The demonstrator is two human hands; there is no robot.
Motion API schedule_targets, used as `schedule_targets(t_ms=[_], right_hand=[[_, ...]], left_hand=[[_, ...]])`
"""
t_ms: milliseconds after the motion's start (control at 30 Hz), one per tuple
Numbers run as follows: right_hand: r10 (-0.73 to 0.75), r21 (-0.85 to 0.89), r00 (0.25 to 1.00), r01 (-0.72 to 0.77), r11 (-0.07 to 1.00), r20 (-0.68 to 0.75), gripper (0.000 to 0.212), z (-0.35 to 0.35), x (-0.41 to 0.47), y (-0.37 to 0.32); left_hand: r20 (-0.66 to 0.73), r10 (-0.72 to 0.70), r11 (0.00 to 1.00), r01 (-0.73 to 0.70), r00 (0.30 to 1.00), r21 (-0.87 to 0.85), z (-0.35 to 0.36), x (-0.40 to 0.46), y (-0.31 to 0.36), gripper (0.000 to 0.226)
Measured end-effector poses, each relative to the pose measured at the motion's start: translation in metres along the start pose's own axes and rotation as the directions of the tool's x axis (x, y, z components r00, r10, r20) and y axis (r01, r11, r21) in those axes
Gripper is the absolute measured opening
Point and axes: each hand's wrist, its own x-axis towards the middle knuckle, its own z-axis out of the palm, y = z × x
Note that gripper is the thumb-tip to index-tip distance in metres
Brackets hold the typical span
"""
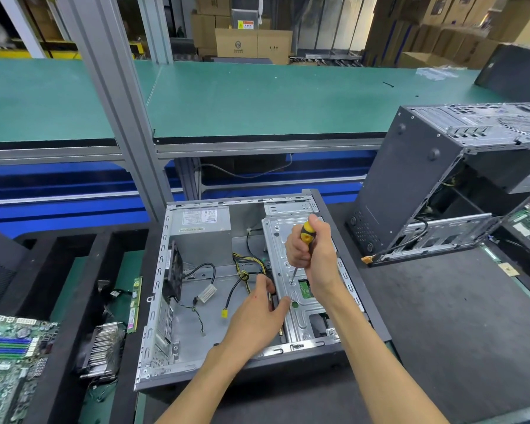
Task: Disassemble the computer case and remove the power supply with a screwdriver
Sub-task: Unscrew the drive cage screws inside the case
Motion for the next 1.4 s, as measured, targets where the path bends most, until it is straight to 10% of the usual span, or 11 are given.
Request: schedule_targets(t_ms=[500, 1000, 1400], right_hand=[[-0.073, -0.133, 0.966, 0.041, 0.99, -0.247, 0.044, -0.007, -0.004, -0.007], [-0.072, -0.085, 0.997, 0.07, 0.994, -0.024, 0.041, 0.008, 0.002, -0.019], [-0.181, -0.27, 0.962, 0.123, 0.955, -0.203, 0.033, 0.014, 0.002, -0.018]], left_hand=[[0.006, 0.001, 1.0, -0.001, 1.0, 0.004, 0.0, -0.001, 0.001, 0.026], [0.014, -0.005, 1.0, 0.005, 1.0, -0.003, -0.002, -0.002, 0.002, 0.027], [0.015, 0.004, 1.0, -0.003, 1.0, -0.017, -0.002, -0.002, 0.001, 0.027]])
